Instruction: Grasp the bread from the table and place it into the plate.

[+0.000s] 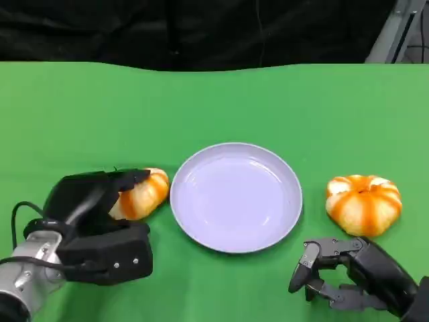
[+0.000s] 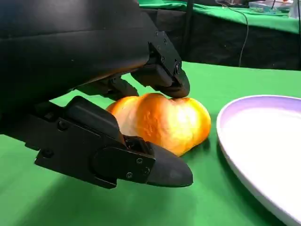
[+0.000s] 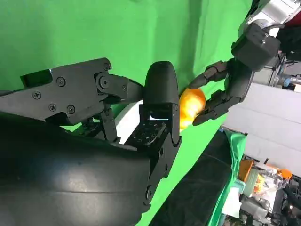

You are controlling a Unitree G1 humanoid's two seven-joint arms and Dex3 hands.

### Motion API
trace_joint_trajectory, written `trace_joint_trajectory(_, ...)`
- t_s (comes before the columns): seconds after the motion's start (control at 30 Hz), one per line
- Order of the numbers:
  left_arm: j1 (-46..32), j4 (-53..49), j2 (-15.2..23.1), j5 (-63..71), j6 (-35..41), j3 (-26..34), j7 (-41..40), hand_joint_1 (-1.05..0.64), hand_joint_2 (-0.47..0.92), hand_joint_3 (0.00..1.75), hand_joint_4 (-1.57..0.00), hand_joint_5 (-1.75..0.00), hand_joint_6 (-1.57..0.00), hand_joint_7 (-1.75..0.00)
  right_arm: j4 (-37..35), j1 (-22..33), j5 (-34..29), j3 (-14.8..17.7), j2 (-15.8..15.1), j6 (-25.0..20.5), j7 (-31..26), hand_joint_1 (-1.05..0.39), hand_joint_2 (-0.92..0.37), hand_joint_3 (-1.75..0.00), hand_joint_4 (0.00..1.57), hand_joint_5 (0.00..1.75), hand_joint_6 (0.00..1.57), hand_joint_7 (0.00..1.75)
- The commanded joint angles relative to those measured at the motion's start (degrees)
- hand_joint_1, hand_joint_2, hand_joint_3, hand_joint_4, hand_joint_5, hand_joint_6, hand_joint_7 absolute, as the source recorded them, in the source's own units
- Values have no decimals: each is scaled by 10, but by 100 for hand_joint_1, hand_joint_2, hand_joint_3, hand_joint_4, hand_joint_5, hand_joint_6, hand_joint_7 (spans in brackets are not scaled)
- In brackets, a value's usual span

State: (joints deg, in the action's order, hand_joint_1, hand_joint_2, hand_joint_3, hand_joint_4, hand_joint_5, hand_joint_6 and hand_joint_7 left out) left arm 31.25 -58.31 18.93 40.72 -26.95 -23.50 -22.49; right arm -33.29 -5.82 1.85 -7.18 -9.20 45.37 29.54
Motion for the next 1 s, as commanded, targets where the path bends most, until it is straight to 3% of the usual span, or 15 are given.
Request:
trace_joint_trajectory(0.03, 13, -22, 3, 1, 4, -11, 0, -51, 89, 12, -61, -1, -55, 0, 1, 5, 3, 3, -8, 2, -2, -9, -89, -52, 73, 155, 83, 106)
trace_joint_trajectory(0.1, 13, -25, 3, -4, 2, -13, 4, -27, 87, 4, -62, 0, -56, 0, 1, 5, 3, 3, -7, 2, -2, -10, -89, -52, 73, 156, 83, 106)
trace_joint_trajectory(0.17, 13, -26, 4, -6, -1, -15, 4, -18, 86, 2, -62, 0, -57, 0, 0, 5, 3, 3, -7, 2, -2, -10, -88, -52, 73, 156, 83, 107)
trace_joint_trajectory(0.53, 12, -20, 7, -6, 3, -20, 8, -8, 87, 1, -71, -3, -62, -2, 1, 5, 5, 3, -7, 0, -1, -9, -88, -52, 73, 156, 83, 107)
trace_joint_trajectory(0.63, 13, -26, 5, -11, -5, -18, 5, -8, 87, 0, -83, -8, -78, -6, 1, 5, 4, 3, -7, 1, -1, -9, -88, -52, 73, 156, 83, 107)
trace_joint_trajectory(0.67, 14, -28, 5, -13, -8, -17, 5, -10, 89, 0, -90, -19, -89, -7, 1, 5, 4, 3, -7, 1, -1, -9, -88, -52, 73, 156, 83, 107)
trace_joint_trajectory(0.7, 14, -30, 4, -15, -10, -17, 5, -11, 90, 0, -82, -49, -97, -5, 1, 5, 4, 3, -7, 2, -1, -9, -88, -52, 73, 156, 83, 107)
trace_joint_trajectory(0.77, 15, -31, 5, -17, -12, -19, 4, -12, 91, 0, -72, -75, -102, -3, 1, 5, 4, 3, -7, 2, -1, -9, -88, -52, 73, 156, 83, 107)
trace_joint_trajectory(1.0, 17, -34, 5, -20, -13, -23, 3, -12, 91, 0, -67, -87, -104, -1, 1, 5, 4, 3, -7, 2, -1, -9, -88, -52, 74, 156, 83, 106)
